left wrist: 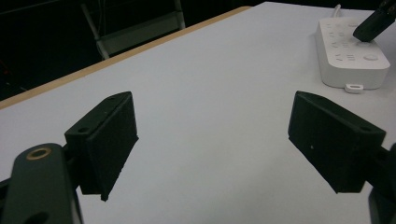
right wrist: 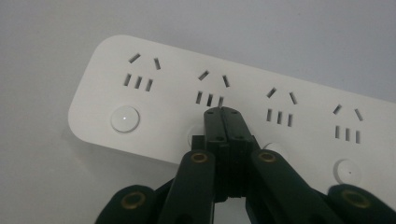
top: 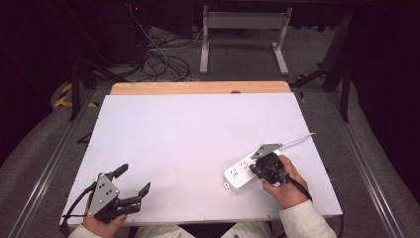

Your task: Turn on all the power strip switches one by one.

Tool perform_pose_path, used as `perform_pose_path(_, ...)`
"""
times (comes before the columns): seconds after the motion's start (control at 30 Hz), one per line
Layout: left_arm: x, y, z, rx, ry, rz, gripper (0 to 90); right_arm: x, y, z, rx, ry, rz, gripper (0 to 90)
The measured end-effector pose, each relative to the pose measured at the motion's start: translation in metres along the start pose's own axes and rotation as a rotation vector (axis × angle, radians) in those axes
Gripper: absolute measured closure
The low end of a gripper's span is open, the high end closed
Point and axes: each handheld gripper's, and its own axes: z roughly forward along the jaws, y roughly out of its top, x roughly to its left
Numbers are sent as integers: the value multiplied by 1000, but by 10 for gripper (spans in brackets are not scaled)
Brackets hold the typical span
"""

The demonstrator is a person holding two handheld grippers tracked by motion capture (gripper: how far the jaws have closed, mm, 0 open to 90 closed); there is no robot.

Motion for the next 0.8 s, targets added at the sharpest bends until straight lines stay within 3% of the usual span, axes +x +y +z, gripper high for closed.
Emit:
perform_pose_path(0.17,1,0,0,2,1,7,160,5,0,0,-2,-36,-39,900)
perform_pose_path(0.43,1,0,0,1,-3,-1,160,5,0,-2,-18,-34,-44,900)
perform_pose_path(0.53,1,0,0,1,-3,-1,160,5,1,-7,-56,1,-29,900)
perform_pose_path(0.8,1,0,0,1,-1,7,160,3,-1,-2,-37,48,-17,900)
